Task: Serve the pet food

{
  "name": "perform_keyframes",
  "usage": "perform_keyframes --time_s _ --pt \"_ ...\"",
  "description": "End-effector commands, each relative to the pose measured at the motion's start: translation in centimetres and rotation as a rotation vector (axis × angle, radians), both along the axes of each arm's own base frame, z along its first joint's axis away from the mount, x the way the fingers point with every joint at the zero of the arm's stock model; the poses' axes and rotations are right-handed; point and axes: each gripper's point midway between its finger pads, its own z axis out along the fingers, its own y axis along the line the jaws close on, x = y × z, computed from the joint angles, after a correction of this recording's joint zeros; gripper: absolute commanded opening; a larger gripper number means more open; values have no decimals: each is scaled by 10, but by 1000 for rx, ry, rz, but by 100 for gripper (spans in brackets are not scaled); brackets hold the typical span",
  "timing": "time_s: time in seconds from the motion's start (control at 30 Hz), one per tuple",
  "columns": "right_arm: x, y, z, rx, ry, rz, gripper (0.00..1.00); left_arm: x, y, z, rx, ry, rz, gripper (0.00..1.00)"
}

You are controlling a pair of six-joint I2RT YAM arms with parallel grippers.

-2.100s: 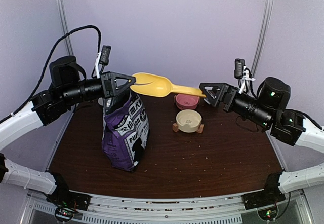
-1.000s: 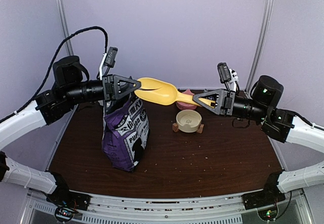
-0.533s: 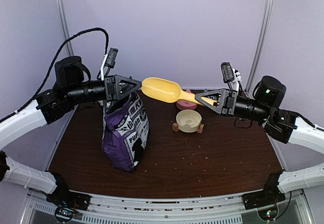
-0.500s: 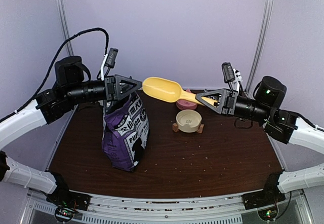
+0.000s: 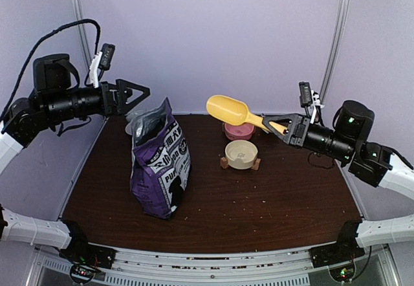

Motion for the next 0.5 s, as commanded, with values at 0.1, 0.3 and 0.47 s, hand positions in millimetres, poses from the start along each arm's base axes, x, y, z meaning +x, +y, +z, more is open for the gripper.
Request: perform_keyframes --time_s 0.1,0.3,0.47 --pt "8 -4 12 -76 -15 -50 0 10 49 -37 151 118 166 98" --pt "16 -4 11 -162 -15 -85 0 20 61 -53 196 213 209 98" --pt "20 8 22 -202 -17 -57 0 35 61 -62 232 246 220 98"
